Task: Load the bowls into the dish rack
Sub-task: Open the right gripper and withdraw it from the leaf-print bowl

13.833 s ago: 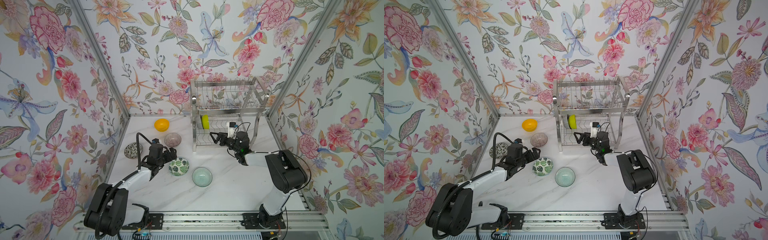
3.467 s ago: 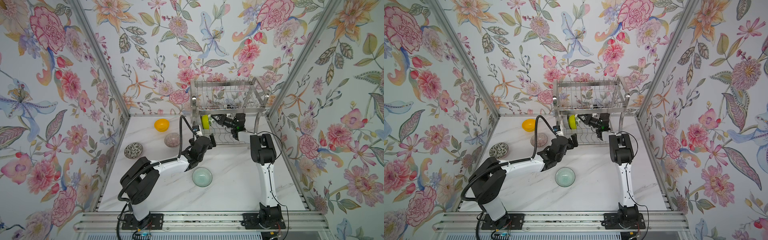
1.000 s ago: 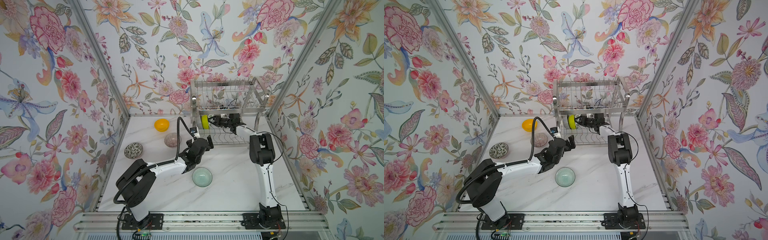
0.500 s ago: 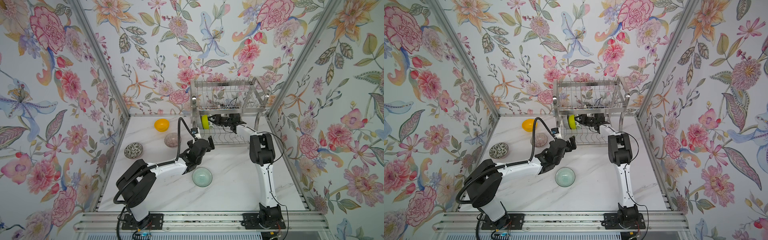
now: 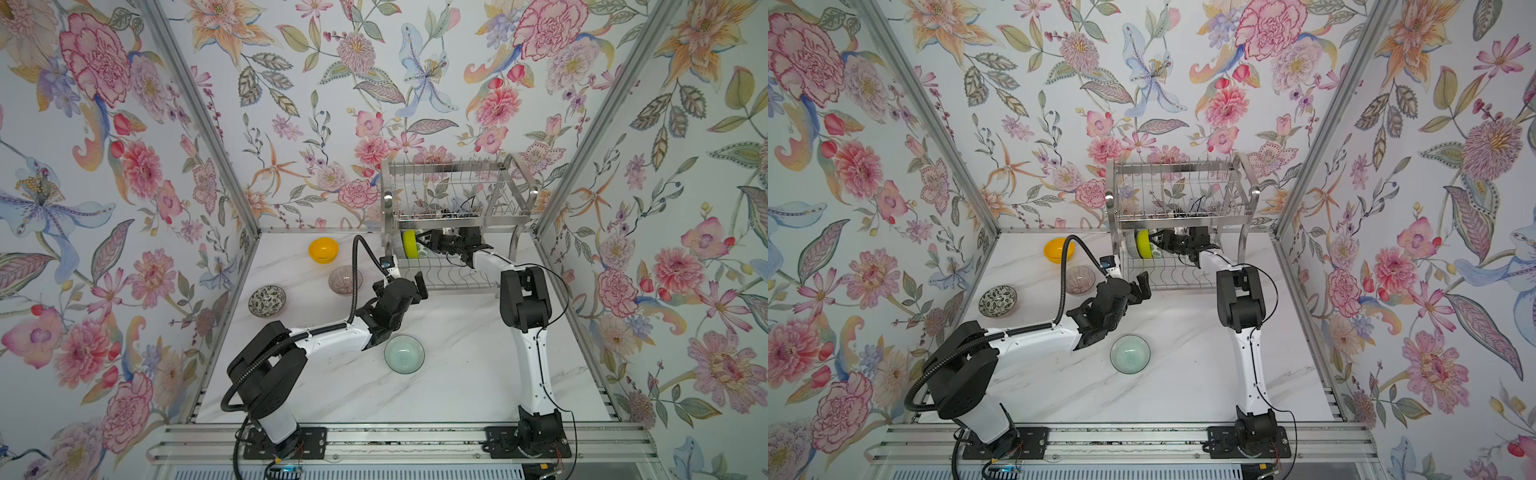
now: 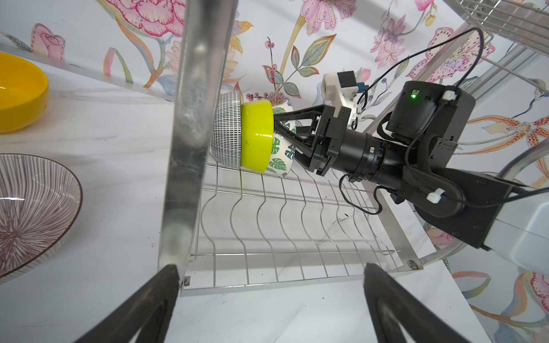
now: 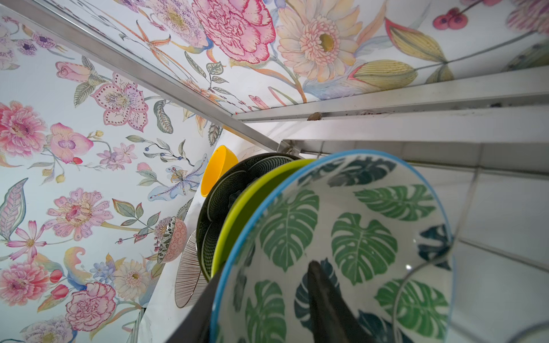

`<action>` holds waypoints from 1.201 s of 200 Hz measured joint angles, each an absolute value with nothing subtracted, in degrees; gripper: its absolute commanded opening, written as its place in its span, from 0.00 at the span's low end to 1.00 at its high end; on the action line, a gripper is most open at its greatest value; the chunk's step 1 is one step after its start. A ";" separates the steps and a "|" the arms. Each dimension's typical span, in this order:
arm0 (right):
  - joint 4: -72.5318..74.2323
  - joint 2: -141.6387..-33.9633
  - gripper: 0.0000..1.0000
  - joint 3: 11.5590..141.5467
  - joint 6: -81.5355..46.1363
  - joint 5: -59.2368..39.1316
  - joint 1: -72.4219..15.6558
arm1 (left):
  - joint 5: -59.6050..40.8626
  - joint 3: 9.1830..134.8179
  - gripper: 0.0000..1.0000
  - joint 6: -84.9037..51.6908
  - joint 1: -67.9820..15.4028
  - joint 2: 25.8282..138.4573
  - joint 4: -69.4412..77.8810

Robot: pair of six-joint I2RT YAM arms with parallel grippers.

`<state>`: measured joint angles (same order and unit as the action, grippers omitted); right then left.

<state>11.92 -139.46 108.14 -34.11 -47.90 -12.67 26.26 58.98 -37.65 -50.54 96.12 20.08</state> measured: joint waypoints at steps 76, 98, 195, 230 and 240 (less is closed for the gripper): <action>15.77 -133.51 0.60 99.48 -34.74 -46.87 -12.58 | 27.51 55.48 0.99 -39.42 -51.11 92.77 18.50; 17.28 -131.00 0.65 96.25 -35.18 -46.50 -12.58 | 27.90 54.68 0.99 -39.53 -51.31 91.83 17.93; 23.33 -119.15 0.99 78.72 -36.73 -43.64 -12.51 | 30.83 50.43 0.99 -39.99 -52.14 84.23 15.64; 25.15 -112.68 0.99 70.87 -36.64 -42.06 -12.53 | 32.05 47.29 0.99 -40.42 -52.18 81.14 14.90; 25.41 -110.52 0.99 68.53 -36.64 -41.15 -12.64 | 32.23 46.39 0.99 -40.45 -52.21 80.25 14.74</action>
